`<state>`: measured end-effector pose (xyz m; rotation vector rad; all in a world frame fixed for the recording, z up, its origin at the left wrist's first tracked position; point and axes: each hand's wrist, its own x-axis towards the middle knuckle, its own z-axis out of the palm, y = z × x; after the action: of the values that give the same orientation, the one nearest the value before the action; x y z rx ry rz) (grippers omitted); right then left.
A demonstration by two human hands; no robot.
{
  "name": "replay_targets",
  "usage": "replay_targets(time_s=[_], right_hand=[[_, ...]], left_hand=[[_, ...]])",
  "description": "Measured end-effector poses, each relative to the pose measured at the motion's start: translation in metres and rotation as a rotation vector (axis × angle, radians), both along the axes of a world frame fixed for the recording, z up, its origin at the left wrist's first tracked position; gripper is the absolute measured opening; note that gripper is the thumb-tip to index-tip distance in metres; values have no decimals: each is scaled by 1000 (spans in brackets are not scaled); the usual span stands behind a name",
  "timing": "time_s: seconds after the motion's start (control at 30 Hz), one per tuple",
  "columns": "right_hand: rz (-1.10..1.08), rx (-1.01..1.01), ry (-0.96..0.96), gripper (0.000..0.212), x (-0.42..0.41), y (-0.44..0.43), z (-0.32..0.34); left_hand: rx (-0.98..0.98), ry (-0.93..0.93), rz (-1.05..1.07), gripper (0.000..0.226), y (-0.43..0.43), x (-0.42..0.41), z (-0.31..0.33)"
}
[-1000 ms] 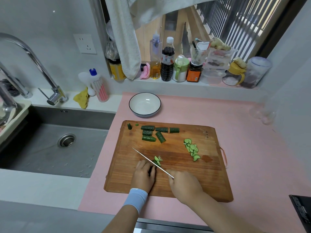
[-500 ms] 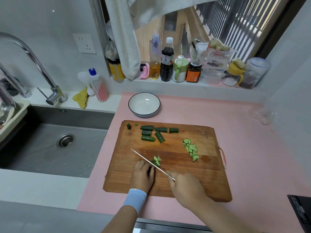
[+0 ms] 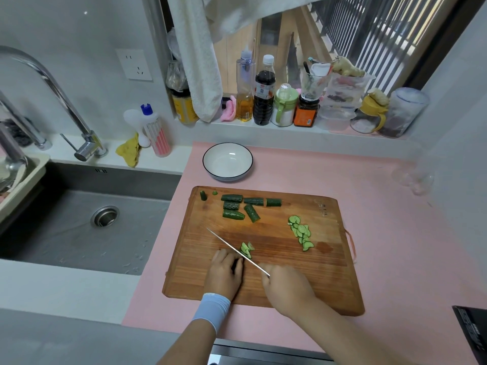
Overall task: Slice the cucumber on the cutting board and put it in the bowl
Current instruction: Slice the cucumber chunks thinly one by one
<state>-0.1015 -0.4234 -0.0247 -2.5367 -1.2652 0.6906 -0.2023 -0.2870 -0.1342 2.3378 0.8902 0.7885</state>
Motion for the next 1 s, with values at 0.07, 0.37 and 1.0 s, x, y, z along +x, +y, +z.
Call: replay_targets(time_s=[0.07,0.37,1.0], right_hand=[[-1,5,6,24,-1,2,-1],[0,33,-25,31,-2,-4,-2],[-5,-29,41,22,2,8,4]], left_hand=[[4,7,5,9,-1,-1,-1],[0,-18,7,6,0,-2,0],[-10,-22,2,19,-2,-3,2]])
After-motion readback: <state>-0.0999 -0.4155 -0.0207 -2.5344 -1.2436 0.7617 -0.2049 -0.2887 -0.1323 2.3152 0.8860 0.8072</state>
